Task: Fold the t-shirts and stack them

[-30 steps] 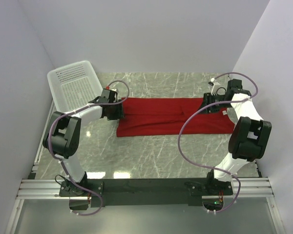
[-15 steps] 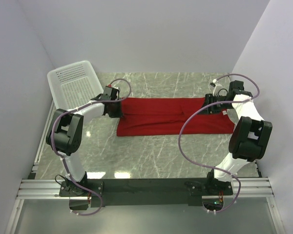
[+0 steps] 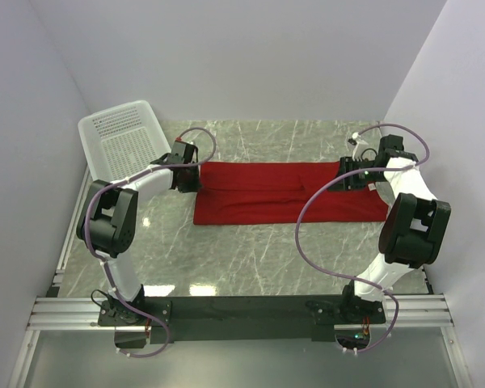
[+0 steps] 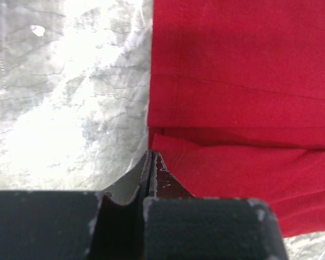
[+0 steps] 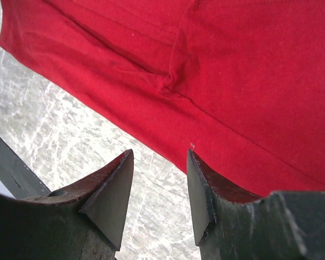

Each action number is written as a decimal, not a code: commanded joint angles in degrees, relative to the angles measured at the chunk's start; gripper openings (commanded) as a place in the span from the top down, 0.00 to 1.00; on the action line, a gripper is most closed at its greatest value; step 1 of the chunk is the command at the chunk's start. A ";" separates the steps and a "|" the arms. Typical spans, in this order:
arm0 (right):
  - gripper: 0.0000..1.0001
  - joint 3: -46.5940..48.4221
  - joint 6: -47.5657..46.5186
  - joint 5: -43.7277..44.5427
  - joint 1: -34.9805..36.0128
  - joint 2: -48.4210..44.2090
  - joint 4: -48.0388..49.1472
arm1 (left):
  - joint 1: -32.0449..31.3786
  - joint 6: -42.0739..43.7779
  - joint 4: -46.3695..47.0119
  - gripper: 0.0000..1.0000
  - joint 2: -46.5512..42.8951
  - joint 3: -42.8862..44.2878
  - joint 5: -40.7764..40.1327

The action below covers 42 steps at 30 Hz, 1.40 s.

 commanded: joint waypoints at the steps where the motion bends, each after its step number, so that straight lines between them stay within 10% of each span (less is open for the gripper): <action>1: 0.49 -0.92 -0.45 0.91 -0.42 -2.16 0.96 | -0.11 -0.94 0.81 0.99 -0.34 1.84 -2.63; 11: 0.49 -1.62 0.08 6.00 -0.51 -3.82 2.27 | -0.11 -2.26 -1.12 0.97 1.51 4.92 -6.58; 17: 0.49 -1.63 0.78 9.96 -0.60 -5.49 3.16 | -0.11 -1.12 0.63 0.64 -0.50 6.06 -3.96; 27: 0.50 -2.50 2.36 12.86 -1.39 -9.89 5.26 | -0.11 7.74 5.56 0.54 -5.02 10.09 9.12; 30: 0.57 -4.25 4.12 14.09 -1.39 -10.68 6.05 | -0.20 11.61 2.67 0.58 0.95 16.07 14.32; 34: 1.00 -5.93 6.40 17.17 -1.57 -10.33 6.06 | -0.55 11.54 3.27 0.76 6.77 21.52 21.25; 38: 1.00 -7.77 5.53 19.27 -1.74 -10.15 5.62 | -1.95 11.36 4.24 0.99 12.30 25.66 22.77; 42: 1.00 -9.79 4.13 23.75 -1.57 -9.37 6.58 | -3.71 11.54 3.46 0.99 16.79 30.04 21.28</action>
